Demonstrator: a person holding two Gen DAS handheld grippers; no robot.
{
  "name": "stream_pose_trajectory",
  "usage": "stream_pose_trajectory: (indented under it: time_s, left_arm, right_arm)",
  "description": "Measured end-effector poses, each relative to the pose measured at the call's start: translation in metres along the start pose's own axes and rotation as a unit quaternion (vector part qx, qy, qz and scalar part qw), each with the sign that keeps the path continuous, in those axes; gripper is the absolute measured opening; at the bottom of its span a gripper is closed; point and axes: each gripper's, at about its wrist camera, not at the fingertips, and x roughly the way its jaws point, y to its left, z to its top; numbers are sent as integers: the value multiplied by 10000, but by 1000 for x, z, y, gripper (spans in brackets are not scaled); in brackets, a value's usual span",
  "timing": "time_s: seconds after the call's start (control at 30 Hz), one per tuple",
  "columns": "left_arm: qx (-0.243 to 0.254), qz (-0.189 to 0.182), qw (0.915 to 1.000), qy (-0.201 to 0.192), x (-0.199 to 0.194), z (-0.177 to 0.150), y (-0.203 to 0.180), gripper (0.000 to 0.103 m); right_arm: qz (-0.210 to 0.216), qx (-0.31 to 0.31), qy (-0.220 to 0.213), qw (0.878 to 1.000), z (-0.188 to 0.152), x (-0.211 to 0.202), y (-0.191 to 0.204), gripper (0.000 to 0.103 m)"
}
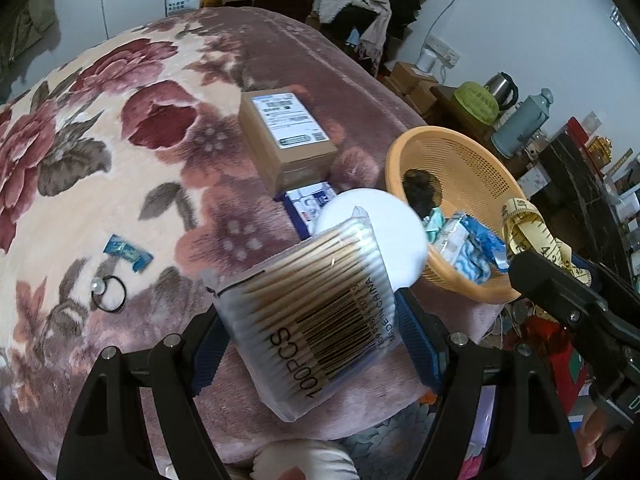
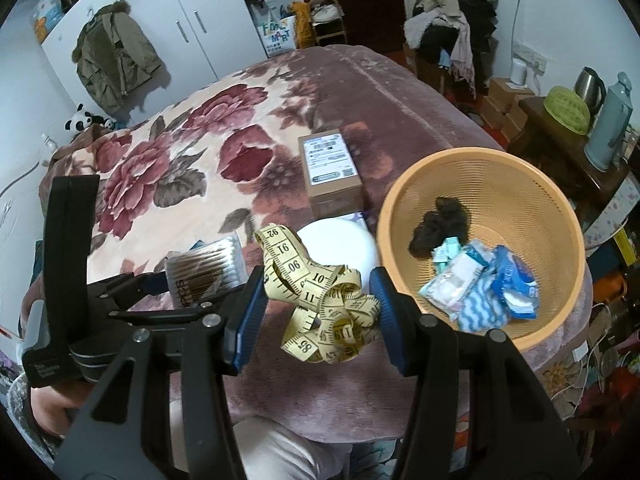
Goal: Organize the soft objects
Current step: 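Carry the swab box with the left gripper while the right gripper carries the tape measure to the basket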
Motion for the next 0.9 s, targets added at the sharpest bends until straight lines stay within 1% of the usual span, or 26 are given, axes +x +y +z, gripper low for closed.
stream_pose_trajectory:
  time_s: [0.57,0.9]
  left_arm:
    - [374,-203,9990,112,16,19,-55,79]
    - [544,-316,9979,175,25,28,-80,79]
  right_arm:
    - [-277,270,-148,9991,5,-19,-46,53]
    - [-450,421,-214,9979,8,-28,-72,53]
